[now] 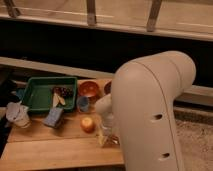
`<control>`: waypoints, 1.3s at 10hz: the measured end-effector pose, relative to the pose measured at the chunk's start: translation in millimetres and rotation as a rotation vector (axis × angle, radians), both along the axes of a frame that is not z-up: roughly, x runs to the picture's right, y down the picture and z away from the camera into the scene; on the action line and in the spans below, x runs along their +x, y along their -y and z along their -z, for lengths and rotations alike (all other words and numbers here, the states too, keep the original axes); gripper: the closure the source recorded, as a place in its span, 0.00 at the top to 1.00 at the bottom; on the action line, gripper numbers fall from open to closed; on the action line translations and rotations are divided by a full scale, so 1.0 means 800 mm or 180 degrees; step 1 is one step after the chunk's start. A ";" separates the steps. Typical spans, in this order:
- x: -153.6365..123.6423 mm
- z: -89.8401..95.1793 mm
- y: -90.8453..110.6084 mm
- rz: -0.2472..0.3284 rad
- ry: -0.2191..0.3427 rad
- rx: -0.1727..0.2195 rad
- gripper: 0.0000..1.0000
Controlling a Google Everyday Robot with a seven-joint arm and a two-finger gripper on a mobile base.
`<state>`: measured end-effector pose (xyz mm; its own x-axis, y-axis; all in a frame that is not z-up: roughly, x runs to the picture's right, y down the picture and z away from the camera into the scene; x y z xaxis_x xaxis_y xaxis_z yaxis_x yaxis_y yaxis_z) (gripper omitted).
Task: Place fork in red bowl
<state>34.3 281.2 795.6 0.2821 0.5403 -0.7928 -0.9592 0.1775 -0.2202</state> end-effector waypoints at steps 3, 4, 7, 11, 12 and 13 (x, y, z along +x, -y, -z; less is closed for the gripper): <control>-0.002 0.005 0.005 0.0024 0.0026 0.0003 0.00; 0.000 0.006 0.003 0.0023 0.0010 -0.0009 0.00; -0.002 0.002 -0.001 0.0072 -0.0103 0.0096 0.00; 0.000 0.009 0.014 0.0046 -0.0138 0.0199 0.00; 0.003 0.012 0.034 0.0006 -0.0192 0.0348 0.00; 0.006 0.020 0.055 -0.0049 -0.0256 0.0470 0.00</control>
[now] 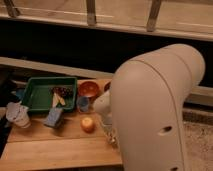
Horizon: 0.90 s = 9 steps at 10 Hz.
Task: Place fork in red bowl
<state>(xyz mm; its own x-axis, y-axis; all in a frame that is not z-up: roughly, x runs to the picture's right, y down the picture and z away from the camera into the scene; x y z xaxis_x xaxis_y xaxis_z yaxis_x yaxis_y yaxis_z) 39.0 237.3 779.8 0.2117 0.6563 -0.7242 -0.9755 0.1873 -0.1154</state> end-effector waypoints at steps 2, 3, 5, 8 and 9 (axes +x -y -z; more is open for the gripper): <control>0.016 0.018 0.053 -0.0101 -0.0147 0.0268 0.00; 0.023 0.024 0.080 -0.0149 -0.0209 0.0402 0.00; 0.040 0.025 0.126 -0.0314 -0.0291 0.0601 0.00; 0.060 0.024 0.187 -0.0505 -0.0339 0.0837 0.00; 0.066 0.025 0.196 -0.0542 -0.0347 0.0874 0.00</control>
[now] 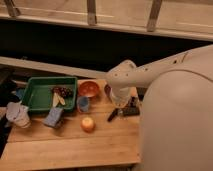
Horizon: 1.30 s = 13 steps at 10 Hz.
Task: Place fork in red bowl
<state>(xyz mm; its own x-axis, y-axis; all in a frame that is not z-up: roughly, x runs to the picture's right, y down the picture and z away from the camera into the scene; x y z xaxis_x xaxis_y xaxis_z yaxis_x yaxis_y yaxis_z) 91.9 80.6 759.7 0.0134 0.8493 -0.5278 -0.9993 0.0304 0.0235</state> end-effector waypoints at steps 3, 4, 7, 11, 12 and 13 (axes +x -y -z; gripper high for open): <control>-0.003 0.000 -0.001 -0.0015 0.0007 -0.0013 0.00; -0.001 0.001 -0.001 -0.0020 0.0000 -0.0013 0.00; 0.006 -0.002 0.010 -0.0039 -0.0001 0.0114 0.00; -0.034 -0.019 0.084 -0.0016 0.0005 0.0440 0.00; -0.051 -0.020 0.097 0.0011 0.0069 0.0502 0.00; -0.068 -0.019 0.111 0.0051 0.0192 0.0570 0.00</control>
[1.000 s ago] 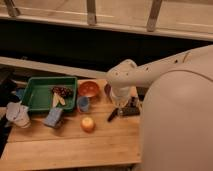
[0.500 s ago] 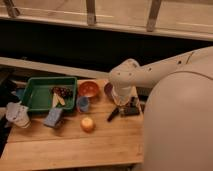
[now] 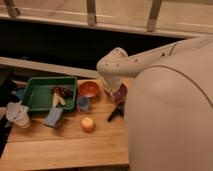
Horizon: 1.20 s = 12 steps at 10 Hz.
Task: Place fork in red bowl
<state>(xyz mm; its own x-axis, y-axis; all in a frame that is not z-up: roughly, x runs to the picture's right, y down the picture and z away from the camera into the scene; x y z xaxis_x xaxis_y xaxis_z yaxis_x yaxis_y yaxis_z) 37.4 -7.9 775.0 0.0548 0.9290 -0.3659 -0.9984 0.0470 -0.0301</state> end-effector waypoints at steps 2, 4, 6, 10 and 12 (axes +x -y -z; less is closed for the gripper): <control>-0.038 0.008 0.023 0.0096 0.0467 0.0109 0.00; -0.073 0.034 0.031 0.0193 0.0975 0.0176 0.00; -0.092 0.056 0.029 0.0256 0.1243 0.0183 0.00; -0.099 0.062 0.029 0.0286 0.1316 0.0182 0.00; -0.102 0.056 0.028 0.0378 0.1309 0.0168 0.00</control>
<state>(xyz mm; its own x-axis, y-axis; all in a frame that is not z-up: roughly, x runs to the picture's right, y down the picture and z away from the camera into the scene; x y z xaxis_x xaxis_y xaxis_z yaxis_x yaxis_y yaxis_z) -44.3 -30.0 729.9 0.2938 0.9243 -0.2435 -0.8914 0.1730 -0.4190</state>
